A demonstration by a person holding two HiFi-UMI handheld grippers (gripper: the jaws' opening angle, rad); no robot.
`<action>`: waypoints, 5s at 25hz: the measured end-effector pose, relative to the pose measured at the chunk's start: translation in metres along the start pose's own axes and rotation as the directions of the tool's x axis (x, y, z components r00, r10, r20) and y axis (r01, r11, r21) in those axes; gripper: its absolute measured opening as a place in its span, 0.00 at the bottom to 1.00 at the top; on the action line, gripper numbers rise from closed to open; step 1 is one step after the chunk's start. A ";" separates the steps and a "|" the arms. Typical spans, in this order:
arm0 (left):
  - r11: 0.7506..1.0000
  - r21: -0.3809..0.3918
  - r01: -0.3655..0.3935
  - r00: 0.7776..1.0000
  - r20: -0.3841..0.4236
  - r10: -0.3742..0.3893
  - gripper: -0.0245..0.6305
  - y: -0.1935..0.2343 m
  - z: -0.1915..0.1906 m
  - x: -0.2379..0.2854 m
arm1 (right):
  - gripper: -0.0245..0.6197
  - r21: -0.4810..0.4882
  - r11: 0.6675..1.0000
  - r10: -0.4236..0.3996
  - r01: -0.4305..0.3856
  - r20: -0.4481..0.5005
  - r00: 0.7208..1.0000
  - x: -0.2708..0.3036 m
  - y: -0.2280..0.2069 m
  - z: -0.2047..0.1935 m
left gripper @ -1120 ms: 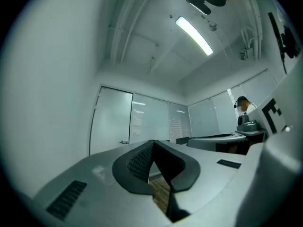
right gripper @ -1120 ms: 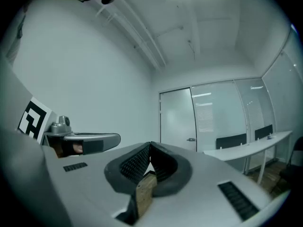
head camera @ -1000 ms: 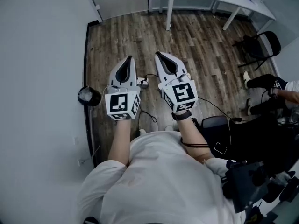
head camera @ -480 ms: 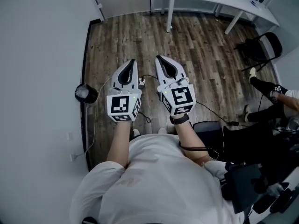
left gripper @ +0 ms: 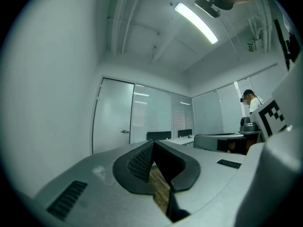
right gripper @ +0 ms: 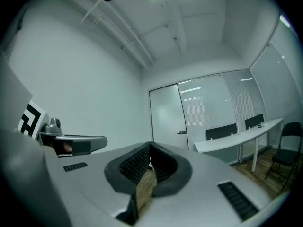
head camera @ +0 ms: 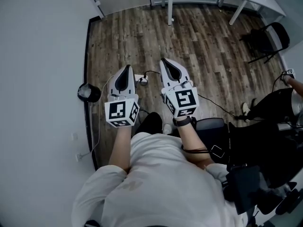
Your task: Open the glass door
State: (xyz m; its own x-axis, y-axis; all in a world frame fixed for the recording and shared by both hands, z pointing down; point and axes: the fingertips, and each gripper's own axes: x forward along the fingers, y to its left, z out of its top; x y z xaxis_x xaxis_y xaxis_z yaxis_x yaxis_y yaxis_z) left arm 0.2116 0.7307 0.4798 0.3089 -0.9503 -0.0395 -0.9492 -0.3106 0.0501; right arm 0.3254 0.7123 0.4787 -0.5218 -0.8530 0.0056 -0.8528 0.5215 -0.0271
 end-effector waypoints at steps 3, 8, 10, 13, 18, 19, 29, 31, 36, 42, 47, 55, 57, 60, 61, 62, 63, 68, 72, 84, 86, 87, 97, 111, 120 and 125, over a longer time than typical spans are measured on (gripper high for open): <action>1.000 -0.015 0.001 1.000 0.010 -0.001 0.02 0.010 -0.005 0.011 | 0.04 -0.041 0.997 0.059 -0.059 0.002 0.998 0.004 0.005 -0.003; 0.998 -0.067 0.009 1.000 0.024 -0.008 0.02 0.032 -0.014 0.062 | 0.04 -0.128 0.988 0.076 -0.083 -0.056 0.996 0.033 -0.002 -0.009; 0.995 -0.102 0.021 1.000 0.017 -0.019 0.02 0.038 -0.023 0.094 | 0.04 -0.121 0.990 0.060 -0.070 -0.086 0.995 0.055 -0.020 -0.014; 0.993 -0.111 0.029 0.999 0.029 -0.026 0.02 0.057 -0.024 0.137 | 0.04 -0.127 0.991 0.040 -0.053 -0.097 0.995 0.100 -0.042 -0.012; 0.997 -0.074 0.031 0.997 0.069 -0.026 0.02 0.114 0.001 0.199 | 0.04 -0.112 0.993 0.040 -0.046 -0.048 0.998 0.194 -0.050 0.007; 0.997 -0.075 0.026 0.997 0.075 -0.021 0.02 0.129 0.004 0.209 | 0.04 -0.089 0.994 0.056 -0.059 -0.040 0.998 0.213 -0.045 0.008; 0.992 -0.124 -0.039 0.999 0.029 0.042 0.02 0.224 -0.022 0.293 | 0.04 0.007 0.996 0.090 -0.090 -0.055 0.994 0.331 -0.050 -0.011; 0.991 -0.127 -0.030 0.999 0.013 0.032 0.02 0.226 -0.030 0.310 | 0.04 -0.004 0.996 0.086 -0.087 -0.062 0.994 0.347 -0.060 -0.013; 0.995 -0.096 -0.014 1.000 0.014 0.016 0.02 0.227 -0.038 0.363 | 0.04 -0.014 0.992 0.123 -0.124 -0.059 0.991 0.401 -0.089 -0.022; 0.996 -0.070 -0.060 0.998 -0.014 0.059 0.02 0.272 -0.048 0.467 | 0.04 0.010 0.981 0.194 -0.194 -0.036 0.980 0.510 -0.131 -0.025; 0.997 -0.044 -0.064 0.998 0.020 0.065 0.02 0.281 -0.025 0.579 | 0.04 -0.014 0.982 0.189 -0.188 0.020 0.982 0.587 -0.210 0.008; 0.997 0.066 -0.038 0.999 -0.015 0.039 0.02 0.279 -0.026 0.688 | 0.04 0.069 0.992 0.101 -0.101 0.011 0.995 0.679 -0.336 0.000; 0.996 0.052 -0.069 0.996 -0.050 0.072 0.02 0.297 -0.038 0.698 | 0.04 0.096 0.989 0.111 -0.108 -0.029 0.993 0.700 -0.343 -0.016; 0.993 0.019 -0.113 0.989 -0.097 0.115 0.02 0.335 -0.058 0.716 | 0.04 0.106 0.984 0.151 -0.143 -0.077 0.986 0.733 -0.333 -0.037; 0.993 0.009 -0.122 0.987 -0.100 0.122 0.02 0.349 -0.061 0.726 | 0.04 0.100 0.982 0.167 -0.159 -0.082 0.983 0.748 -0.328 -0.039; 0.992 -0.001 -0.123 0.988 -0.097 0.122 0.02 0.363 -0.063 0.739 | 0.04 0.085 0.981 0.179 -0.172 -0.083 0.980 0.763 -0.323 -0.040; 0.993 -0.011 -0.118 0.989 -0.090 0.116 0.02 0.376 -0.066 0.755 | 0.04 0.064 0.981 0.187 -0.182 -0.085 0.979 0.779 -0.320 -0.040; 0.992 -0.115 -0.057 0.998 -0.029 0.054 0.02 0.429 -0.072 0.859 | 0.04 0.016 0.989 0.148 -0.147 -0.126 0.981 0.883 -0.344 -0.052; 0.997 -0.074 0.024 0.998 0.062 -0.020 0.02 0.479 -0.024 0.922 | 0.04 0.002 0.994 0.106 -0.106 -0.068 0.992 0.975 -0.356 -0.019; 0.967 -0.164 0.193 0.978 -0.049 -0.204 0.02 0.561 -0.076 1.096 | 0.04 -0.010 1.000 0.015 -0.016 -0.056 0.998 1.137 -0.418 -0.016; 0.968 -0.159 0.192 0.977 -0.066 -0.205 0.02 0.562 -0.083 1.136 | 0.04 0.001 1.000 0.003 -0.003 -0.035 0.999 1.167 -0.451 -0.013; 0.971 -0.147 0.188 0.977 -0.078 -0.201 0.02 0.561 -0.085 1.155 | 0.04 0.017 1.000 -0.007 0.007 -0.029 1.000 1.178 -0.470 -0.013; 0.976 0.041 0.215 0.973 -0.094 -0.210 0.02 0.554 -0.071 1.321 | 0.04 0.059 0.998 -0.025 0.020 0.086 0.996 1.286 -0.596 0.020; 0.854 0.455 0.253 0.869 -0.495 0.006 0.20 0.646 -0.183 1.464 | 0.04 0.007 0.995 0.100 -0.100 -0.033 0.994 1.354 -0.651 -0.010; 0.679 0.680 0.276 0.866 -0.482 0.131 0.28 0.666 -0.212 1.496 | 0.04 -0.031 0.995 0.094 -0.095 -0.031 0.995 1.364 -0.659 -0.002; 0.667 0.676 0.313 0.833 -0.533 0.149 0.27 0.669 -0.211 1.500 | 0.04 -0.014 0.997 0.069 -0.070 -0.054 0.996 1.366 -0.666 -0.015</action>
State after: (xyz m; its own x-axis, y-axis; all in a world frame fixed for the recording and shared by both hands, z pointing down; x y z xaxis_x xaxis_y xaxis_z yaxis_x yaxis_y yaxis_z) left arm 0.0523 -0.9072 0.6651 0.1477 -0.8497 0.5062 -0.5768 -0.4898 -0.6538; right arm 0.1804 -0.7997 0.5190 -0.5801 -0.8125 0.0575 -0.8143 0.5804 -0.0135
